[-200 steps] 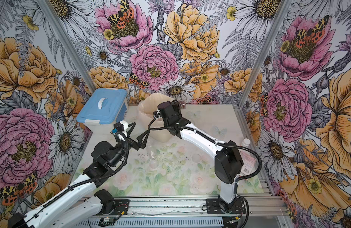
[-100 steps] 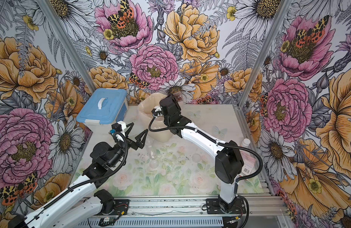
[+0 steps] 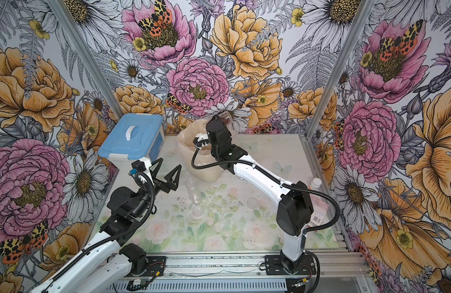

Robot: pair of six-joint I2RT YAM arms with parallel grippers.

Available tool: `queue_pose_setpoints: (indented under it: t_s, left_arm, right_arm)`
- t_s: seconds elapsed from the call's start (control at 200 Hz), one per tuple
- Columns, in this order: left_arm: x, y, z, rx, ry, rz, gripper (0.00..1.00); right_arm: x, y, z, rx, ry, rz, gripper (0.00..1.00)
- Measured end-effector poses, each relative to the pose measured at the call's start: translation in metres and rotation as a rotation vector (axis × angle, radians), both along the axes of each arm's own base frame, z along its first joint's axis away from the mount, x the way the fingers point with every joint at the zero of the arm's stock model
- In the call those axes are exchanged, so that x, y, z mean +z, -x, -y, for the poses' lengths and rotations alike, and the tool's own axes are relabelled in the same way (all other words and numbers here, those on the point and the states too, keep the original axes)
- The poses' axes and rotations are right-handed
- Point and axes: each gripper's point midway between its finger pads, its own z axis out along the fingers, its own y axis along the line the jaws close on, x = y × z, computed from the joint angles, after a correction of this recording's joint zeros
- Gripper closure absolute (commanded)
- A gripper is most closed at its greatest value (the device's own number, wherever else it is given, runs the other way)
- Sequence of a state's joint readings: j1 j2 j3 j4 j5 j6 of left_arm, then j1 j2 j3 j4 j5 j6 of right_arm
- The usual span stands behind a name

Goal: Empty the moldy dried flower tea in the jars
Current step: Pour the moldy dried flower tea into the trash bin.

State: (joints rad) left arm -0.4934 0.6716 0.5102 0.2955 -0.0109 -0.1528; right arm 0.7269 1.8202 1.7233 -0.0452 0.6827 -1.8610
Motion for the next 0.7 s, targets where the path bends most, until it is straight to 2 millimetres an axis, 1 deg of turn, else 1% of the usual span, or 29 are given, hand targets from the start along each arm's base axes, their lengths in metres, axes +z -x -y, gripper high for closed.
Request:
queue_pose_setpoints:
  t_s: [0.12,0.405,0.545,0.7]
  left_arm:
    - [0.000,-0.001,-0.003,0.006,0.006,-0.002,0.01]
    - [-0.007,-0.006,-0.011,0.027,0.012,-0.022,0.01]
    - [-0.014,-0.013,-0.014,0.039,0.010,-0.046,0.01]
    - [-0.021,-0.021,-0.015,0.038,0.018,-0.085,0.01]
  right_arm:
    - [-0.001,-0.002,0.003,-0.006,0.008,-0.009,0.86]
    - [-0.022,-0.015,0.015,-0.031,0.029,-0.063,0.85]
    - [-0.030,-0.017,0.020,-0.041,-0.028,-0.093,0.85]
    - [-0.043,-0.017,0.023,-0.047,-0.116,-0.147,0.84]
